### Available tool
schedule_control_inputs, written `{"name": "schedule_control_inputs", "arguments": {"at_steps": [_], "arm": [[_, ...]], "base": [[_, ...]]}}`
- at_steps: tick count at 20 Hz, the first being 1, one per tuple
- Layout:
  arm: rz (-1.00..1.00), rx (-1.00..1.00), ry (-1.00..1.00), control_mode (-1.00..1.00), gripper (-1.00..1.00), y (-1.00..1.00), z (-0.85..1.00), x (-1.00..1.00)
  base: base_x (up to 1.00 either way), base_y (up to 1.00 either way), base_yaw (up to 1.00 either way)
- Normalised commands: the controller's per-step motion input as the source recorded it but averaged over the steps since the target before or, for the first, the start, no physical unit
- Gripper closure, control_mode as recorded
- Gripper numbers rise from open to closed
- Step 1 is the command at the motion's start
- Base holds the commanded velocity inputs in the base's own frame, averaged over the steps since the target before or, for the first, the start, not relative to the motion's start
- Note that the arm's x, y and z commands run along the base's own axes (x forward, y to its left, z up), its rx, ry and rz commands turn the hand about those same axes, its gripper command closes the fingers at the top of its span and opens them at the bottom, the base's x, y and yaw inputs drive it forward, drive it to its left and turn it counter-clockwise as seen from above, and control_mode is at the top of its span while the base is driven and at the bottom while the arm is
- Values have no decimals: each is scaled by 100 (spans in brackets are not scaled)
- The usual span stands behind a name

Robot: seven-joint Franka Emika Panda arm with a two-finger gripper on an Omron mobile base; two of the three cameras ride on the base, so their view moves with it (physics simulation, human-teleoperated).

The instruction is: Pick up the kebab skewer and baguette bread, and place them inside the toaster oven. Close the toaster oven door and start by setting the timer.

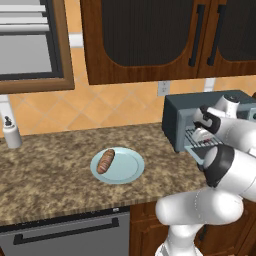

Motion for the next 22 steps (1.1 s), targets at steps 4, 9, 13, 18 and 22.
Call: {"name": "schedule_control_inputs", "arguments": {"at_steps": [4, 9, 13, 18, 22], "arm": [[0, 0, 0, -100, 100, 0, -29, -10], [0, 0, 0, -100, -100, 0, -25, -38], [0, 0, 0, -100, -100, 0, 4, -5], [-1, -2, -4, -100, -100, 14, 58, -40], [-8, -1, -5, -100, -100, 64, 72, -95]], "base": [[0, 0, 0], [0, 0, 0], [0, 0, 0], [0, 0, 0], [0, 0, 0]]}}
